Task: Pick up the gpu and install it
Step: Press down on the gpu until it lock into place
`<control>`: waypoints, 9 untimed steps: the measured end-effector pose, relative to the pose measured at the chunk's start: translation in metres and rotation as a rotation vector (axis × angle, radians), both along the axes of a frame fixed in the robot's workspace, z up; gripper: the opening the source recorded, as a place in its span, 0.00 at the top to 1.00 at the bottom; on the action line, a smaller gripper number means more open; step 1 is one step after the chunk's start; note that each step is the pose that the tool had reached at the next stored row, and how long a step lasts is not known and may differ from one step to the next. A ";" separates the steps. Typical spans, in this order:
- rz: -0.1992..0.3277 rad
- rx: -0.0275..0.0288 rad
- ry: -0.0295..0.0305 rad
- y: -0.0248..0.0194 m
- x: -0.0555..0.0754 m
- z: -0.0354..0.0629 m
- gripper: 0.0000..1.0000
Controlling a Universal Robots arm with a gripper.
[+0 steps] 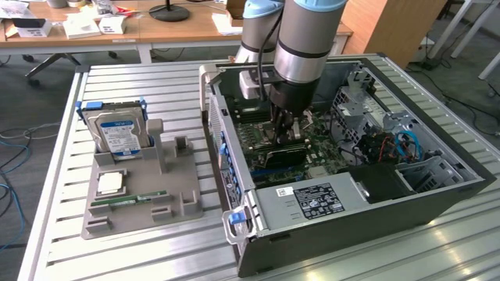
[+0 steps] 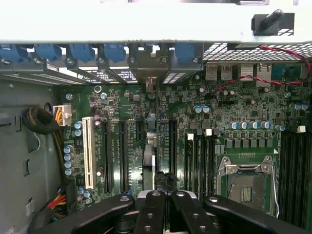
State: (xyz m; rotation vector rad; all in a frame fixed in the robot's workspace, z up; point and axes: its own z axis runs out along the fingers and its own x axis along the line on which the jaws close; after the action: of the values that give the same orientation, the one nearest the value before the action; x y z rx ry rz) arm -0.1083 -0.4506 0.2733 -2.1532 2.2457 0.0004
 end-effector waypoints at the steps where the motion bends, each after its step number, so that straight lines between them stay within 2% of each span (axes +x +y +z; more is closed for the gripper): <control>1: 0.000 0.0000 0.0000 0.0000 0.000 -0.0001 0.89; 9: 0.000 -0.0001 0.0000 0.0000 0.000 -0.0028 0.89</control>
State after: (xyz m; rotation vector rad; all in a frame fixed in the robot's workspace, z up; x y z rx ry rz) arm -0.1083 -0.4506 0.2705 -2.1532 2.2458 0.0003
